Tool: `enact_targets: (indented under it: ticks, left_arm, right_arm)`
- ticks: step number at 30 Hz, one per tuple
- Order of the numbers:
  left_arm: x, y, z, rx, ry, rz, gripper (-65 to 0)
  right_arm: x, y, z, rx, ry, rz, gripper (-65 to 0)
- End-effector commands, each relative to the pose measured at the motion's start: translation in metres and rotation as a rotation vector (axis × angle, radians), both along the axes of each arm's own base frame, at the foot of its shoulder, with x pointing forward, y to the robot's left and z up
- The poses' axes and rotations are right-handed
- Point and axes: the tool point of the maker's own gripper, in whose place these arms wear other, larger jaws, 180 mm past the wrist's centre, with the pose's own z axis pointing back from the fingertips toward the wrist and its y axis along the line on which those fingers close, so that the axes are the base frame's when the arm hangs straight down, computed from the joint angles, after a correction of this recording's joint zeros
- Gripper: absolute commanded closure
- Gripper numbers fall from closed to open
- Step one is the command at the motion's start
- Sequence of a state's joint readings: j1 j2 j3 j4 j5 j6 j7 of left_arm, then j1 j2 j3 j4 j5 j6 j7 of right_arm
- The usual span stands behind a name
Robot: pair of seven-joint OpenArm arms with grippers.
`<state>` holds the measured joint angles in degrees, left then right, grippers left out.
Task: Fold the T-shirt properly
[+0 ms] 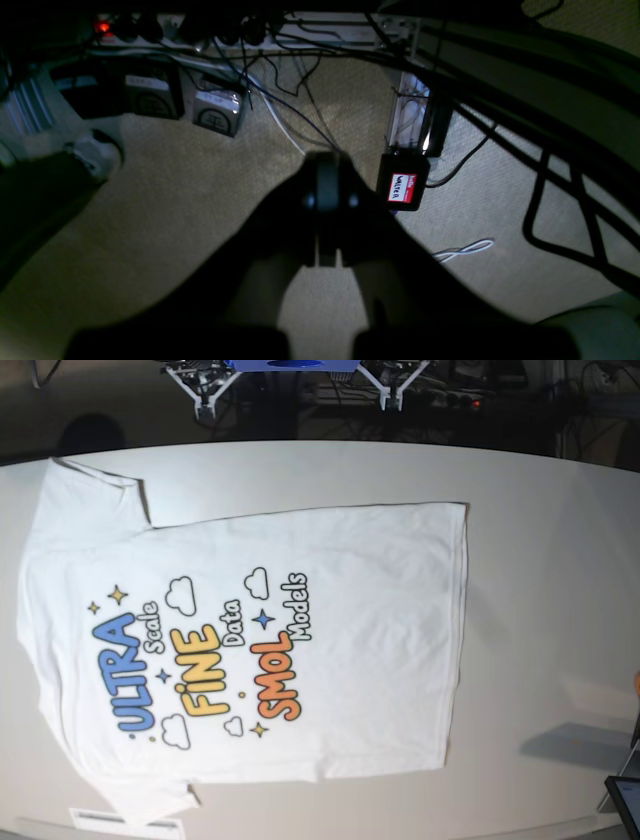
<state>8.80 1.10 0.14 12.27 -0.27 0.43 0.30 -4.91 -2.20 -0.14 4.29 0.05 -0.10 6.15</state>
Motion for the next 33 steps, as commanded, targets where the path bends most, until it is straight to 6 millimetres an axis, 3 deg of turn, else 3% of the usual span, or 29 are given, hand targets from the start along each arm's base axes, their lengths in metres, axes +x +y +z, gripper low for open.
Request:
enact_targets:
  ticks: [1,8,17,19,21,23,25,27,30,33]
  left_arm:
    - [-0.002,0.001,0.001,0.002,-0.007,0.001,0.0]
    - [0.002,0.003,0.0,0.005,-0.013,0.009,0.0]
    - [-0.007,-0.013,0.001,-0.019,0.001,0.016,0.0]
    - [-0.007,-0.013,0.0,-0.019,0.007,0.017,-3.2]
    - [-0.006,-0.014,0.0,-0.021,0.007,0.008,-13.1]
    - [-0.004,-0.011,0.0,-0.017,0.004,0.002,-19.7]
    - [-0.003,-0.011,0.0,-0.017,0.001,-0.006,-19.3]
    - [-0.003,-0.011,0.0,-0.017,0.001,-0.006,-16.8]
    - [-0.005,-0.011,0.0,-0.016,0.003,0.007,0.0]
    - [-0.006,-0.011,0.0,-0.017,0.004,0.01,0.0]
  right_arm:
    - [0.005,-0.003,0.0,-0.009,-0.013,0.005,-4.8]
    - [0.018,-0.003,0.0,-0.01,-0.033,0.006,-4.8]
    - [0.013,-0.003,0.0,-0.01,-0.013,0.007,-6.1]
    - [0.005,-0.001,-0.001,-0.006,0.045,0.008,-14.5]
    - [0.001,0.003,-0.001,0.0,0.082,0.009,-26.6]
    - [0.002,0.009,-0.001,0.012,0.08,0.011,-29.5]
    - [0.003,0.009,-0.001,0.012,0.077,0.011,-26.1]
    - [0.01,0.008,0.0,0.01,0.057,0.01,-18.0]
    - [0.013,0.008,0.0,0.009,0.05,0.008,0.0]
    - [0.006,0.007,0.0,0.007,0.059,0.008,-2.0]
